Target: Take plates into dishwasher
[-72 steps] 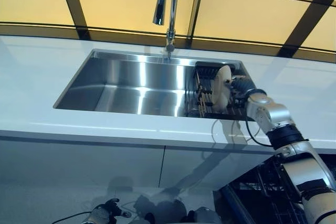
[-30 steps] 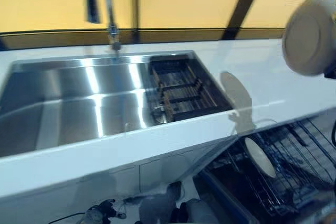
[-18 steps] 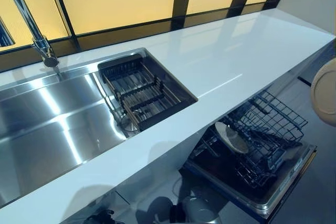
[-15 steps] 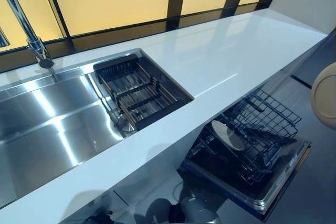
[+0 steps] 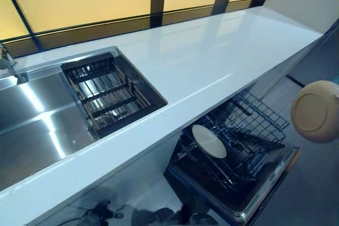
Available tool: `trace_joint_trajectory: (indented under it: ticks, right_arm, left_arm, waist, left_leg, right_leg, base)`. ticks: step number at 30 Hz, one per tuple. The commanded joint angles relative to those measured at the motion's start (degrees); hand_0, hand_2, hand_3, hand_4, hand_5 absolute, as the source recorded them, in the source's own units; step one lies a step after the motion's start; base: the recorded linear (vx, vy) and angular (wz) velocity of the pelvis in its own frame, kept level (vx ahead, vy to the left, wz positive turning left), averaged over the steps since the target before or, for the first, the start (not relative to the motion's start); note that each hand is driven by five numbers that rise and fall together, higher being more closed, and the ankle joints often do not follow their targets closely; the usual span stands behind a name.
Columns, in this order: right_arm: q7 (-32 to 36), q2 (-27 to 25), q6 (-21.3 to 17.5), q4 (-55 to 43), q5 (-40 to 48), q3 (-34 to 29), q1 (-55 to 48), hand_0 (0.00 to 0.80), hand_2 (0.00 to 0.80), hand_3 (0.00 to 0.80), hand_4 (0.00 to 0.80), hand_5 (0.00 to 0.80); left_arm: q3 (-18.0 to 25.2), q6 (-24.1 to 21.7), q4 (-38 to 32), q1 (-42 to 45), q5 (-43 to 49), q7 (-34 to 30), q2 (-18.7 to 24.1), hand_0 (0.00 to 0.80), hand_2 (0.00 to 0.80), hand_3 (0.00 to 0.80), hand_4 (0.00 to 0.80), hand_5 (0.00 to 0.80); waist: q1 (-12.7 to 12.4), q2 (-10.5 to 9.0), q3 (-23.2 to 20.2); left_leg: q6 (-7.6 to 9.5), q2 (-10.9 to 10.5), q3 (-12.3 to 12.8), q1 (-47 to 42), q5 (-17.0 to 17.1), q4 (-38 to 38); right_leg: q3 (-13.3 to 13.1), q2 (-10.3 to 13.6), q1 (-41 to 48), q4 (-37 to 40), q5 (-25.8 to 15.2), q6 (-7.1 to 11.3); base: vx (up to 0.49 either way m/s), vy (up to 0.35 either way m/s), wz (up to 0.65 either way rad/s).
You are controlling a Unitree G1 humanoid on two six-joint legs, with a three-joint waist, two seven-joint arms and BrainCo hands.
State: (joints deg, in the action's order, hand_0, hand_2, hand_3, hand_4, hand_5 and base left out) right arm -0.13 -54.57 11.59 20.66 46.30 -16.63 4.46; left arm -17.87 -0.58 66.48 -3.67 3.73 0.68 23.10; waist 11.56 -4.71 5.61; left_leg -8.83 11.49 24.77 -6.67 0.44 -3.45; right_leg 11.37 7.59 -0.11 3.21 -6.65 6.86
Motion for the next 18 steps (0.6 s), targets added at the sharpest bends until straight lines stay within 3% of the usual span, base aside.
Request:
trace_joint_trajectory:
  ticks: [1,7,18]
  right_arm:
    - [-0.8,0.3,-2.4,0.1,-3.3,-0.3,9.3,0.800,0.800,0.800,0.800,0.800]
    - [-2.7,0.9,-0.1,1.8,-6.7,5.9,17.9,0.800,0.800,0.800,0.800,0.800]
    - [-3.6,0.4,1.4,3.0,-10.5,11.4,24.7,0.800,0.800,0.800,0.800,0.800]
  left_arm:
    - [0.7,-2.7,2.4,-1.2,1.7,0.2,1.2,0.000,0.000,0.000,0.000,0.000]
    - [-0.8,-5.1,1.8,-1.5,0.6,0.0,-1.9,0.000,0.000,0.000,0.000,0.000]
    - [-3.0,-5.9,0.5,-4.0,-2.9,0.4,-3.5,0.000,0.000,0.000,0.000,0.000]
  waist:
    - [-2.9,-0.32,1.3]
    - [-4.9,1.91,2.9]
    - [-4.5,4.13,4.8]
  left_leg:
    - [4.61,-1.7,0.6,0.9,2.0,-1.1]
    - [1.98,0.0,-3.8,3.1,4.3,0.0]
    - [0.04,1.9,-4.7,4.8,6.2,-0.2]
  right_leg:
    - [-2.4,1.3,-1.2,-5.0,2.8,2.13]
    - [-0.8,0.5,-0.6,-6.6,6.3,-1.13]
    - [1.4,1.1,-3.4,-9.4,8.1,-2.90]
  base:
    - [0.014,-0.222,0.11]
    - [-0.072,-0.181,0.14]
    - [-0.067,-0.077,0.10]
